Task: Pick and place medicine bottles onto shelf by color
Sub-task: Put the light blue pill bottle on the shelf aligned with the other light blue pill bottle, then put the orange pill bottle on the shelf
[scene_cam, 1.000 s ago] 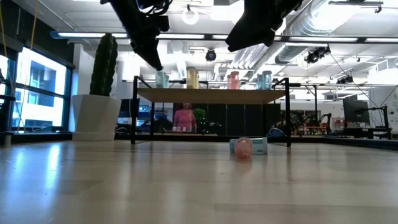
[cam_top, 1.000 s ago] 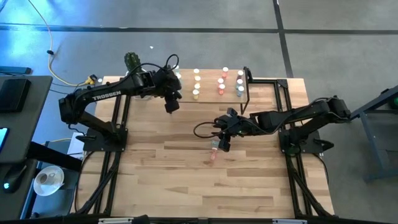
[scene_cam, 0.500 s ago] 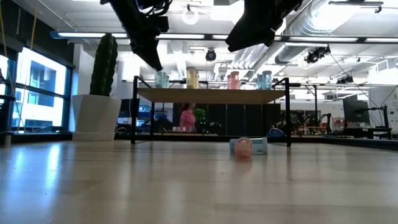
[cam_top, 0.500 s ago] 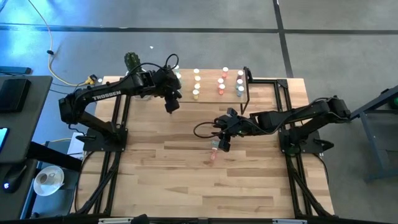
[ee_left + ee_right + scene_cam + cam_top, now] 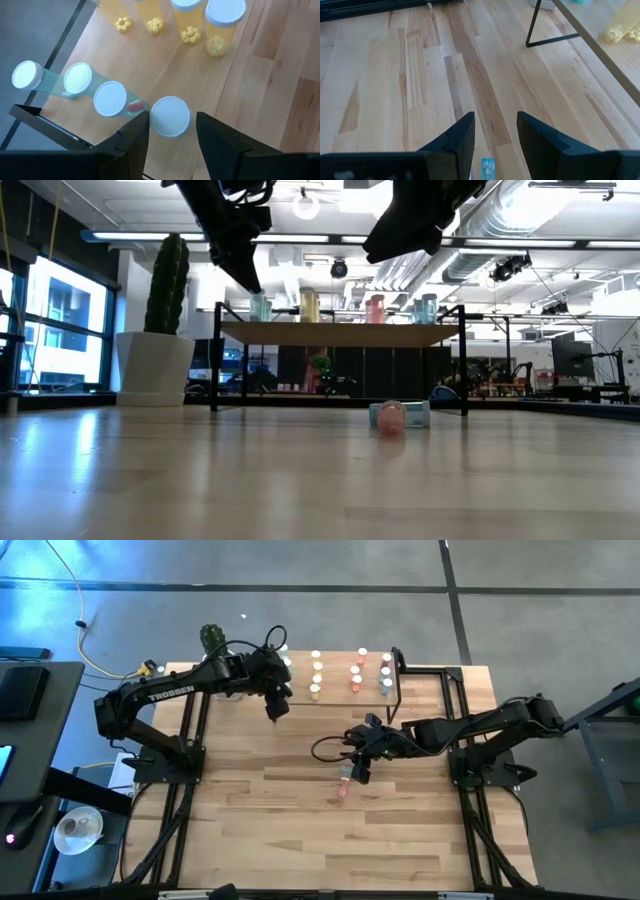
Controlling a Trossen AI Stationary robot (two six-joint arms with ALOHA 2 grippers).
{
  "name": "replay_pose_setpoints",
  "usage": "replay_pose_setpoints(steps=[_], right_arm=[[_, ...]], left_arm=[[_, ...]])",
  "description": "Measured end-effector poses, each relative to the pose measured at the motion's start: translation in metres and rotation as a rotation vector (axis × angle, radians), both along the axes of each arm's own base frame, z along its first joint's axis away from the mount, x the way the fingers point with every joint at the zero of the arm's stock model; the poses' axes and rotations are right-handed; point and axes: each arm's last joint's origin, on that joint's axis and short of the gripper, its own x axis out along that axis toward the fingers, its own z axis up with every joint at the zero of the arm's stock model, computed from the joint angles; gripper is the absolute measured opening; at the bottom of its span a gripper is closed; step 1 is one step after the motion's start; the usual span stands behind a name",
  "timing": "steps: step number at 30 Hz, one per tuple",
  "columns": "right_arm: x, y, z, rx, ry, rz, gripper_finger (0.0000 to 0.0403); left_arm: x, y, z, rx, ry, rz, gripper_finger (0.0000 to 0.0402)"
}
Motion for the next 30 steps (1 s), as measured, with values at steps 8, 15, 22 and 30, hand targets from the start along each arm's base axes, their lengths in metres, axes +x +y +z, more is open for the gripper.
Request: replay_pose_setpoints(steps=[8, 15, 22, 30], right_arm=[[0.0, 0.0, 0.0, 0.0, 0.0, 0.0, 0.0139], [0.0, 0.0, 0.0, 0.007, 0.005, -0.005, 0.0139], [-0.002, 0.0, 0.0, 0.007, 0.012, -0.006, 0.0139], [-0.018, -0.002, 0.021, 0.03, -0.05, -0.017, 0.0139]], left_arm=[[0.0, 0.001, 0.007, 0.034, 0.006, 0.025, 0.0157], [-0.004, -0.001, 0.029, 0.03, 0.015, 0.026, 0.0157], [-0.009, -0.005, 0.042, -0.007, 0.026, 0.051, 0.0157], [-0.015, -0.023, 0.045, -0.123, 0.015, 0.001, 0.0157]])
